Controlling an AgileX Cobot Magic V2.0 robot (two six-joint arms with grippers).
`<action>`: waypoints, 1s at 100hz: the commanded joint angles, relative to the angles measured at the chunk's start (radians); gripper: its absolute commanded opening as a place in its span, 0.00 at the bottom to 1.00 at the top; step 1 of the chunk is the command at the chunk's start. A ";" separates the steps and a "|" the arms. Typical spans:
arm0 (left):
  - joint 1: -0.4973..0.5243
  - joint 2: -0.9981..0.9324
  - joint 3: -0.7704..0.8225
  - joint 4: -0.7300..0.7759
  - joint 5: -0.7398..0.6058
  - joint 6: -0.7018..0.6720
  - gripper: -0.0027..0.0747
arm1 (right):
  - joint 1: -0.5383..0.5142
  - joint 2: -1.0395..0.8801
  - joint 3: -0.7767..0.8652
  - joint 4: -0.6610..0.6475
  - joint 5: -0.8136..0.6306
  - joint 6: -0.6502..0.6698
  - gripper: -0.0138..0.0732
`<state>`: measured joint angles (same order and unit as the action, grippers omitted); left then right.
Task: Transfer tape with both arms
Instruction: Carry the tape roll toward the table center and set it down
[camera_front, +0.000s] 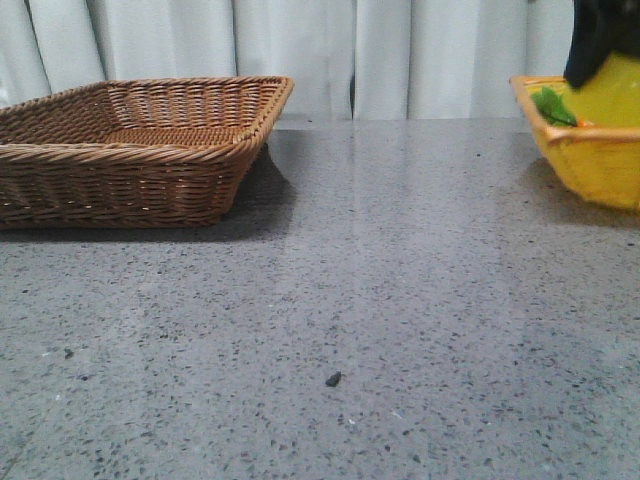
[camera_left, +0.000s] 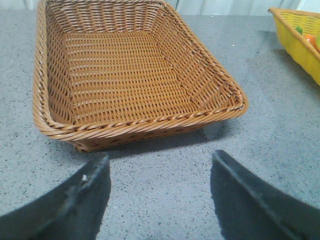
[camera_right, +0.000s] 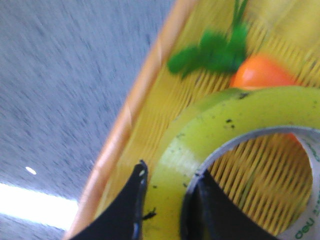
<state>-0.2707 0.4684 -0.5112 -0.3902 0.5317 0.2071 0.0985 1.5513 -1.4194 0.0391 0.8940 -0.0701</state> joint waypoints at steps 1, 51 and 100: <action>-0.007 0.012 -0.037 -0.016 -0.064 -0.002 0.55 | 0.005 -0.115 -0.122 -0.016 -0.070 -0.021 0.08; -0.007 0.012 -0.037 -0.021 -0.065 -0.002 0.55 | 0.371 0.047 -0.363 0.035 -0.019 -0.021 0.08; -0.007 0.012 -0.053 -0.163 -0.039 -0.001 0.54 | 0.376 0.189 -0.364 0.005 0.128 0.019 0.68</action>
<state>-0.2707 0.4684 -0.5151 -0.5005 0.5548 0.2071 0.4780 1.8305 -1.7468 0.0509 1.0149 -0.0536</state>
